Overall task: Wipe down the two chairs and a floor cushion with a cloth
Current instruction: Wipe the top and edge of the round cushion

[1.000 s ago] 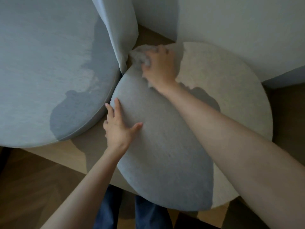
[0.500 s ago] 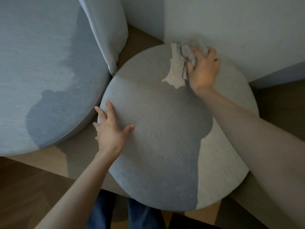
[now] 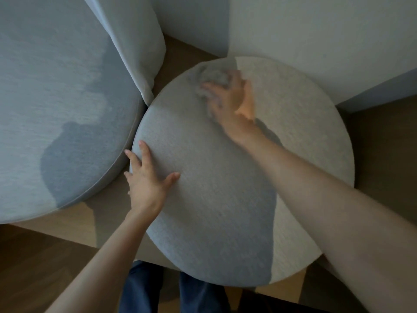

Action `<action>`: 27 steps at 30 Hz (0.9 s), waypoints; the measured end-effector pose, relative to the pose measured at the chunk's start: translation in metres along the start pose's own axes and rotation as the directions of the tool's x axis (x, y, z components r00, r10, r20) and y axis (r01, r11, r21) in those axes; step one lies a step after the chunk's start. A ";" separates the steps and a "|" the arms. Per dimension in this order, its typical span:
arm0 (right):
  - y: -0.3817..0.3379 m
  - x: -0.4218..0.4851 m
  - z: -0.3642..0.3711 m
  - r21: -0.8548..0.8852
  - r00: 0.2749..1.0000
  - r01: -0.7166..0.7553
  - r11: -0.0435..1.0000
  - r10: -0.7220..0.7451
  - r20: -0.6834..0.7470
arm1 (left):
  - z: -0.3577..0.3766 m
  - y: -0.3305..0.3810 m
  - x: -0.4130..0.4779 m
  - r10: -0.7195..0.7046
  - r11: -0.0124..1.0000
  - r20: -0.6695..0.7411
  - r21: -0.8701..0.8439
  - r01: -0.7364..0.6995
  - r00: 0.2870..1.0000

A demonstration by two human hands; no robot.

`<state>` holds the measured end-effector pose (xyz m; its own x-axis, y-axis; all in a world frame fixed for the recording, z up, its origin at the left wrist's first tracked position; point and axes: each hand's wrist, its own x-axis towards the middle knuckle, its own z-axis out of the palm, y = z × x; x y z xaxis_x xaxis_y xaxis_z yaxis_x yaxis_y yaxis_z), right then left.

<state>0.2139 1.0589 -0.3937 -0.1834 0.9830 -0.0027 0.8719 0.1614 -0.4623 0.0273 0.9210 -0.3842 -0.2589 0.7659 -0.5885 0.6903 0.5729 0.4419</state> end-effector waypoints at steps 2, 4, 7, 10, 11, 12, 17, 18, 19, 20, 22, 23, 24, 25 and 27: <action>0.039 0.003 -0.022 -0.170 0.989 -0.137 0.976 0.127 -0.070 | 0.001 0.000 0.000 0.005 1.000 0.003 -0.008 -0.005 1.000; 0.065 0.003 -0.037 -0.184 0.936 -0.339 0.922 0.311 -0.165 | 0.001 0.000 0.000 0.008 1.000 0.000 -0.014 -0.008 1.000; 0.054 -0.001 -0.025 -0.039 0.845 -0.503 0.864 0.482 -0.231 | 0.001 -0.001 -0.002 0.021 0.999 -0.012 -0.035 -0.022 1.000; 0.001 -0.016 0.003 0.059 0.886 -0.428 0.902 0.432 -0.168 | -0.001 -0.005 -0.004 0.058 0.997 -0.041 -0.051 -0.060 0.997; -0.020 -0.025 0.015 0.099 0.923 -0.349 0.932 0.360 -0.137 | -0.002 -0.007 -0.005 0.069 0.996 -0.052 -0.052 -0.072 0.996; -0.043 -0.036 0.027 0.115 0.959 -0.258 0.959 0.269 -0.093 | -0.004 -0.010 -0.006 0.077 0.995 -0.061 -0.054 -0.080 0.995; -0.122 -0.083 0.063 0.175 0.966 0.165 0.971 -0.195 0.171 | -0.012 -0.027 -0.007 0.150 0.980 -0.049 -0.123 -0.155 0.987; -0.121 -0.080 0.063 0.159 0.956 0.192 0.968 -0.221 0.192 | -0.013 -0.029 -0.007 0.166 0.975 -0.047 -0.141 -0.171 0.985; -0.116 -0.075 0.061 0.134 0.951 0.197 0.971 -0.223 0.215 | -0.013 -0.030 -0.007 0.176 0.971 -0.042 -0.158 -0.180 0.984; -0.107 -0.069 0.057 0.096 0.946 0.208 0.974 -0.225 0.234 | -0.012 -0.030 -0.007 0.169 0.971 -0.035 -0.166 -0.172 0.985; -0.078 -0.057 0.045 0.020 0.955 0.210 0.978 -0.209 0.212 | -0.010 -0.029 -0.006 0.123 0.979 -0.021 -0.161 -0.124 0.992; -0.059 -0.052 0.035 0.018 0.971 0.161 0.987 -0.161 0.179 | -0.009 -0.029 -0.007 0.107 0.981 -0.021 -0.158 -0.109 0.994; -0.037 -0.048 0.023 0.020 0.986 0.090 0.996 -0.092 0.136 | -0.008 -0.028 -0.006 0.099 0.982 -0.026 -0.158 -0.102 0.995; -0.012 -0.047 0.011 0.033 0.996 0.025 0.999 -0.027 0.089 | -0.008 -0.028 -0.007 0.094 0.983 -0.032 -0.158 -0.098 0.995; 0.037 -0.048 -0.013 0.044 0.990 -0.139 0.989 0.140 -0.022 | -0.008 -0.028 -0.007 0.093 0.984 -0.038 -0.152 -0.097 0.995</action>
<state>0.2607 1.0191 -0.3987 -0.0491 0.9976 -0.0482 0.8683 0.0188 -0.4956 0.0045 0.9018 -0.3873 -0.2191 0.8261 -0.5192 0.6013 0.5334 0.5949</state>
